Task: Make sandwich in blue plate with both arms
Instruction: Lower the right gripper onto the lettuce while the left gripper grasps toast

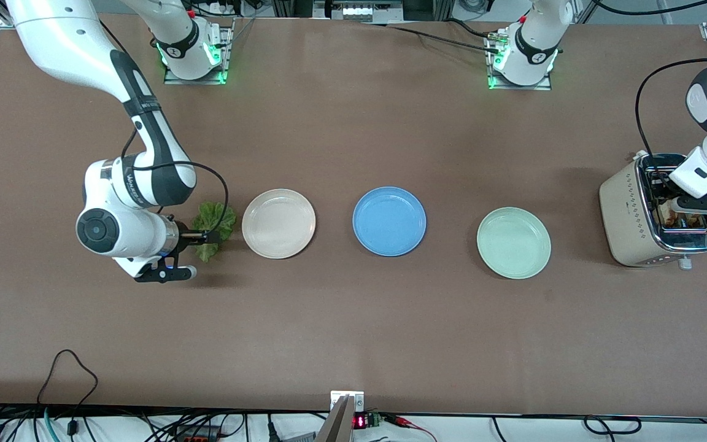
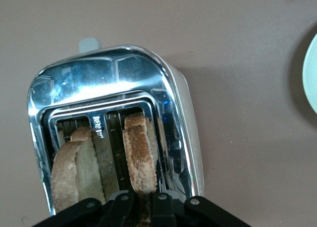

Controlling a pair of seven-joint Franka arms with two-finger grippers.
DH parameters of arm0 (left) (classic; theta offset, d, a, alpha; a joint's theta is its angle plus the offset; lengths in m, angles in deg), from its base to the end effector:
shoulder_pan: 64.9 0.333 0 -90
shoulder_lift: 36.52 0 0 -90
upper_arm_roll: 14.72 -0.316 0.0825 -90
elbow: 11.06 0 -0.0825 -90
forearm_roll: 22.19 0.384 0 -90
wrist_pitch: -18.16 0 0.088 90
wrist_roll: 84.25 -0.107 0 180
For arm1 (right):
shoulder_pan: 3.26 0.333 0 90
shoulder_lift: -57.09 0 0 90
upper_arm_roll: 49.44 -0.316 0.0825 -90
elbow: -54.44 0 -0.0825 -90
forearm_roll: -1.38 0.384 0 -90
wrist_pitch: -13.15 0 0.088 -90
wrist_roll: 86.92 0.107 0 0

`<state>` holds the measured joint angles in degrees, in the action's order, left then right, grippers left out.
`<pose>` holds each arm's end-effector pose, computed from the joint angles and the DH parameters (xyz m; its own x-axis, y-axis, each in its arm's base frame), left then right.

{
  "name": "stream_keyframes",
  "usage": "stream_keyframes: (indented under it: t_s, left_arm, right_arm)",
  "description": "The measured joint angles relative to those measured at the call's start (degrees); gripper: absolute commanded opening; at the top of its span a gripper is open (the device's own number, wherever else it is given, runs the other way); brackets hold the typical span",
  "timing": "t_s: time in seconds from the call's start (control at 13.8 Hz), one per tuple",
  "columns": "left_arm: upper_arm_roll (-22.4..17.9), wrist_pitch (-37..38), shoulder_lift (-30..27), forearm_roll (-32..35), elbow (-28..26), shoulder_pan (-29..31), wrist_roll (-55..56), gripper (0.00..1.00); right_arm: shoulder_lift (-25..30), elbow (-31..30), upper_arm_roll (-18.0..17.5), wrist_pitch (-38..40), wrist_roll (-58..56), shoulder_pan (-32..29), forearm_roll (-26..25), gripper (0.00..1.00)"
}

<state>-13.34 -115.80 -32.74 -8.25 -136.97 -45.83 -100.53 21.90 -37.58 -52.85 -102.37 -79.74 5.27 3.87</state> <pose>0.5203 0.1701 0.3613 0.9904 -0.1381 0.0051 -0.1346 -0.9719 -0.1930 0.6558 0.1366 0.2553 0.9761 0.0563 -0.2097 0.0484 -0.9979 -0.0430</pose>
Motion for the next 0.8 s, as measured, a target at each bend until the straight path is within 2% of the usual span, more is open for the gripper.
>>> stream_keyframes:
  t_s: [0.22,0.36,0.8]
  left_arm:
    - [0.1,0.4,-0.2,0.0,0.9,0.1,0.0,0.01]
    - [0.3,4.1,-0.5,0.0,3.1,0.1,-0.1,0.01]
    - [1.1,26.0,-1.4,-0.1,17.1,0.0,-4.1,0.01]
  right_arm:
    - [-1.2,-0.1,0.1,-1.6,0.0,0.0,0.0,1.00]
    - [-1.7,-0.1,0.2,-2.2,0.0,0.0,0.0,1.00]
    - [-3.3,-0.5,0.4,-5.1,0.0,0.0,0.0,1.00]
